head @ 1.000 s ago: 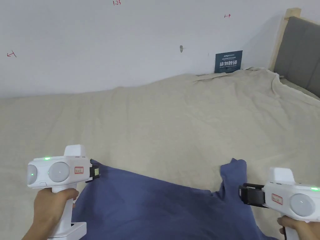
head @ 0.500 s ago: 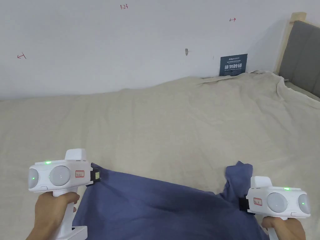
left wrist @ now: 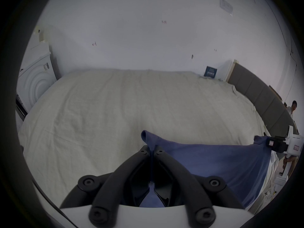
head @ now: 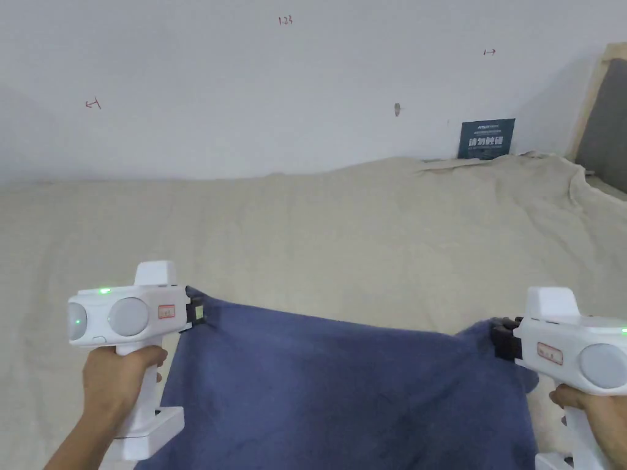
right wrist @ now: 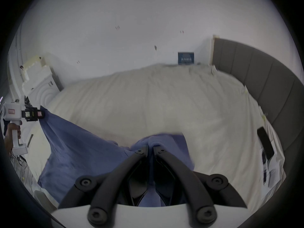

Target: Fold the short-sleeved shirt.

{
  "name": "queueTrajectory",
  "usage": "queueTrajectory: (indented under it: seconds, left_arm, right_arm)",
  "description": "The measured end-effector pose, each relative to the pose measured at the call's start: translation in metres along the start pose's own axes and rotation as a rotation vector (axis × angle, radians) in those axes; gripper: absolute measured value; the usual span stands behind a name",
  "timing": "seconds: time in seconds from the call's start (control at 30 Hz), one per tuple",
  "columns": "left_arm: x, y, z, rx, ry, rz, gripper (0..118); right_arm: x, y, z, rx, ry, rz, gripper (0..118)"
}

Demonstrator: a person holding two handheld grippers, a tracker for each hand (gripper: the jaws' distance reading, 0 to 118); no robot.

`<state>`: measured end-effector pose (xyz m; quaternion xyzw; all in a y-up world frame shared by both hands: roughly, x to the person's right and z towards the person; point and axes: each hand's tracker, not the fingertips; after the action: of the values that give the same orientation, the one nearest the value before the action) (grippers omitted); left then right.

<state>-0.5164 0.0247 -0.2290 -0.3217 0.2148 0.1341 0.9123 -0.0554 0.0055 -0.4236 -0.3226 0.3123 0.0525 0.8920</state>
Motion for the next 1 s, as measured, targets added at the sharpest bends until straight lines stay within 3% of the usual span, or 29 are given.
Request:
queueTrajectory:
  seconds: [0.33,0.77,1.0]
  left_arm:
    - [-0.014,0.055,0.103,0.226,0.03,0.002,0]
    - [-0.027,0.167,0.184,0.468,0.097,0.033,0]
    - [-0.008,0.226,0.2,0.556,0.136,-0.03,0]
  right_arm:
    - [-0.032,0.084,0.066,0.243,0.085,0.056,4]
    - [-0.067,0.231,0.11,0.515,0.061,0.156,4]
    - [-0.078,0.299,0.13,0.619,0.031,0.197,4]
